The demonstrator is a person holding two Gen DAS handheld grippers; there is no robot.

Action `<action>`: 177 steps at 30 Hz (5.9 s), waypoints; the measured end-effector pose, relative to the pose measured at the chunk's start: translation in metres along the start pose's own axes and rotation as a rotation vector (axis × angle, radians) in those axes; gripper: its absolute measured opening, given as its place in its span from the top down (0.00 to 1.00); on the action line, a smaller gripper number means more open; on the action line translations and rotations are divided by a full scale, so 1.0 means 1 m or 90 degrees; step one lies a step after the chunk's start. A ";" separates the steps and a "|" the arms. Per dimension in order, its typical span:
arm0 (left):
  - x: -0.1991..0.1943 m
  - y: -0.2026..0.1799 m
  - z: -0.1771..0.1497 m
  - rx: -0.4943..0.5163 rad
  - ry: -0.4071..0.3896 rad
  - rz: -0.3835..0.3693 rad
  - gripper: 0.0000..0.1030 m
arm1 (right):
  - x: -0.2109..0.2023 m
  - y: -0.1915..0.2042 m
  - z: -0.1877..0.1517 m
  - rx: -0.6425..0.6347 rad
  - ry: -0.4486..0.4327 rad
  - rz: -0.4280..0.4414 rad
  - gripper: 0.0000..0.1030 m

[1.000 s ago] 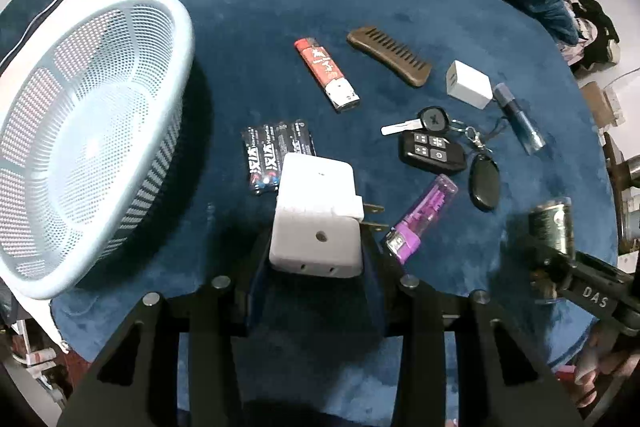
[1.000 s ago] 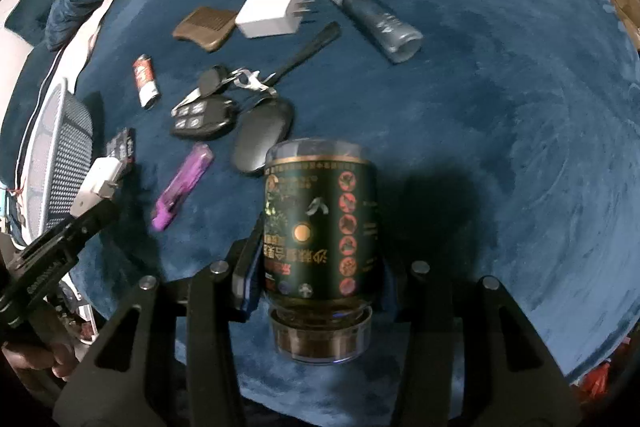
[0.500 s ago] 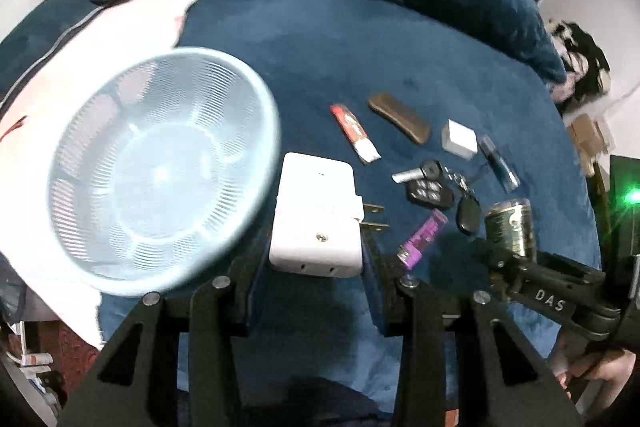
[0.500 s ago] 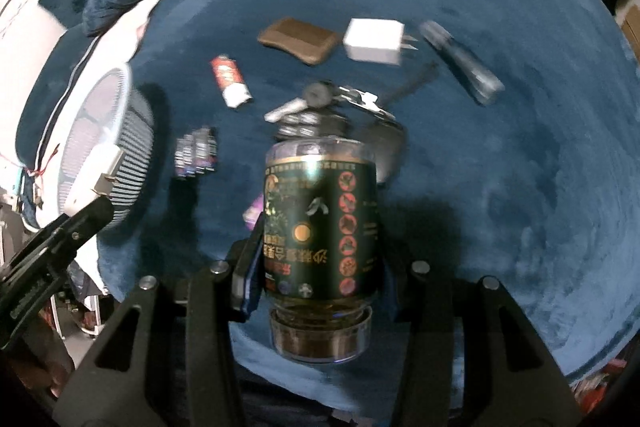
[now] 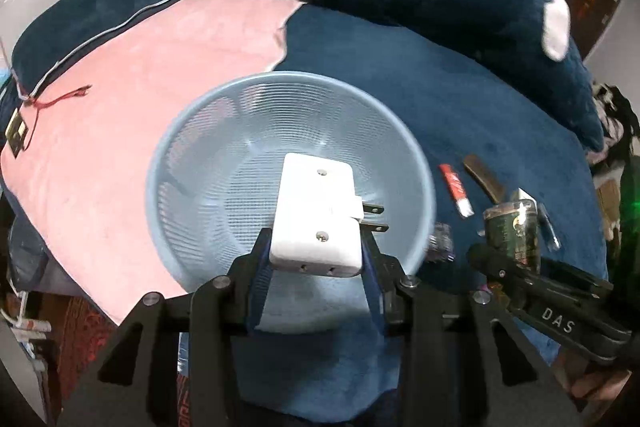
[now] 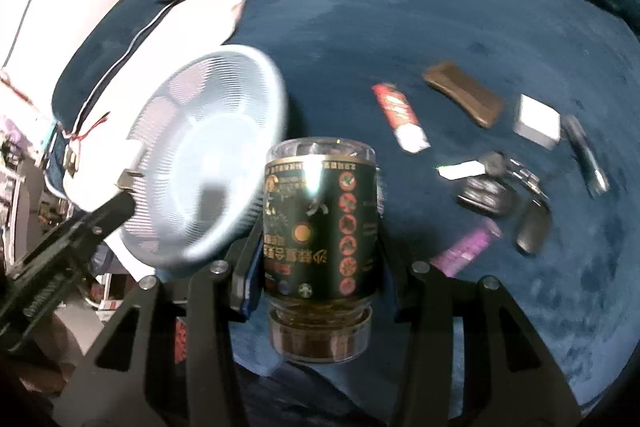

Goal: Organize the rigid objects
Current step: 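Carry the power strip and jar into the blue basket and open both tools, then withdraw both tools from the basket back over the table, then grasp the black bottle with the right tool, then grasp the four black batteries with the left tool while the right tool holds the bottle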

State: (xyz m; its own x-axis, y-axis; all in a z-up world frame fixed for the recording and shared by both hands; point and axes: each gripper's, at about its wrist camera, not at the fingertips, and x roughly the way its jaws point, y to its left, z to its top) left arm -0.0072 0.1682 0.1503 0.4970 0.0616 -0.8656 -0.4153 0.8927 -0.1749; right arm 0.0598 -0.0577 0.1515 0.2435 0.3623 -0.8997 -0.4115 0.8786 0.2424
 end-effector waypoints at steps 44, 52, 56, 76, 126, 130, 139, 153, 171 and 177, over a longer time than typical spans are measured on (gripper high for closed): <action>0.015 0.021 -0.002 -0.073 0.058 0.116 0.00 | 0.008 0.015 0.019 -0.019 0.026 0.028 0.00; 0.002 0.005 -0.012 -0.073 0.056 0.119 0.00 | -0.004 0.006 0.005 -0.029 0.033 0.038 0.00; 0.000 -0.007 -0.017 -0.069 0.058 0.118 0.00 | -0.008 -0.004 -0.006 -0.027 0.038 0.041 0.00; 0.006 -0.091 -0.033 0.008 0.073 0.079 0.00 | -0.038 -0.086 -0.036 0.051 0.027 0.027 0.00; 0.132 -0.162 -0.056 0.043 0.180 0.016 0.01 | 0.011 -0.287 0.024 0.166 0.051 -0.163 0.31; 0.136 -0.157 -0.055 0.036 0.178 0.011 0.01 | 0.028 -0.289 0.028 0.142 0.077 -0.177 0.47; 0.134 -0.134 -0.052 -0.003 0.163 0.010 0.01 | -0.002 -0.274 -0.039 0.133 0.091 -0.109 0.73; 0.164 -0.132 -0.018 -0.051 0.153 0.025 0.09 | 0.001 -0.253 -0.060 0.151 0.078 -0.117 0.71; 0.156 -0.144 -0.034 0.045 0.198 -0.004 0.48 | -0.011 -0.239 -0.087 0.155 0.075 -0.096 0.73; 0.166 -0.148 -0.037 0.039 0.190 0.003 0.48 | -0.006 -0.246 -0.082 0.170 0.093 -0.098 0.72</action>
State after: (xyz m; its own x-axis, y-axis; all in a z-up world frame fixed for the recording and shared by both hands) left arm 0.1088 0.0303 0.0152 0.2457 -0.0601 -0.9675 -0.3655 0.9187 -0.1499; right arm 0.0872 -0.3018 0.0675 0.1478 0.1876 -0.9711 -0.1307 0.9769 0.1688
